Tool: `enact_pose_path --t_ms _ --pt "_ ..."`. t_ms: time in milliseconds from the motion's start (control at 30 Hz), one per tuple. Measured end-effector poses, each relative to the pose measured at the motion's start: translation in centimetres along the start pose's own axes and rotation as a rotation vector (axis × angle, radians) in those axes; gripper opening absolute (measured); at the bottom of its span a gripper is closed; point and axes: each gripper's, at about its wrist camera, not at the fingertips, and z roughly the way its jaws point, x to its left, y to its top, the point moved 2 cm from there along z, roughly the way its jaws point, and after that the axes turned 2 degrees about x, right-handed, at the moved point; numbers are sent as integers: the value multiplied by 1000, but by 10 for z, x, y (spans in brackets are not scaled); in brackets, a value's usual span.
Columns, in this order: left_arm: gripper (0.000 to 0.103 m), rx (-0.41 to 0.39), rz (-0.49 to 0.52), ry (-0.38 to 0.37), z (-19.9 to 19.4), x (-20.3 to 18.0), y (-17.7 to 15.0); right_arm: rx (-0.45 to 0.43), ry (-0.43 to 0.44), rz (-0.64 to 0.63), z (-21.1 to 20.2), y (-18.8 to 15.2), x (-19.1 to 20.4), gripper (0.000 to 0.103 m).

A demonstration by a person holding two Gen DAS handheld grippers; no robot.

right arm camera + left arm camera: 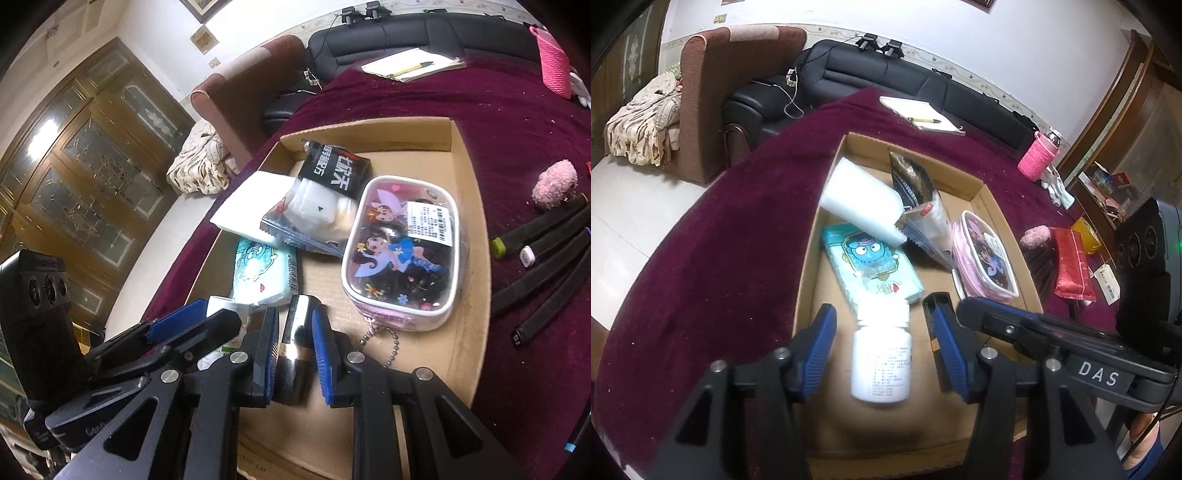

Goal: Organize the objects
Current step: 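Carry the pill bottle and lipstick tube into the tray and open both tools, then grasp a black marker with the left tool while the right tool grasps the orange-capped bottle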

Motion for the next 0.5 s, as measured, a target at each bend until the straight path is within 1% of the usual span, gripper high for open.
enact_pose_path --t_ms 100,233,300,500 --pt "54 -6 -3 -1 -5 -2 0 -12 7 5 -10 -3 -1 23" --pt "54 -22 11 -4 -14 -9 0 -57 1 19 -30 -8 -8 22" --pt "55 -24 22 -10 -17 -15 0 -79 6 40 -44 -10 -16 22" --pt "55 -16 73 -26 -19 -43 -3 -153 -5 98 -84 -17 -47 28"
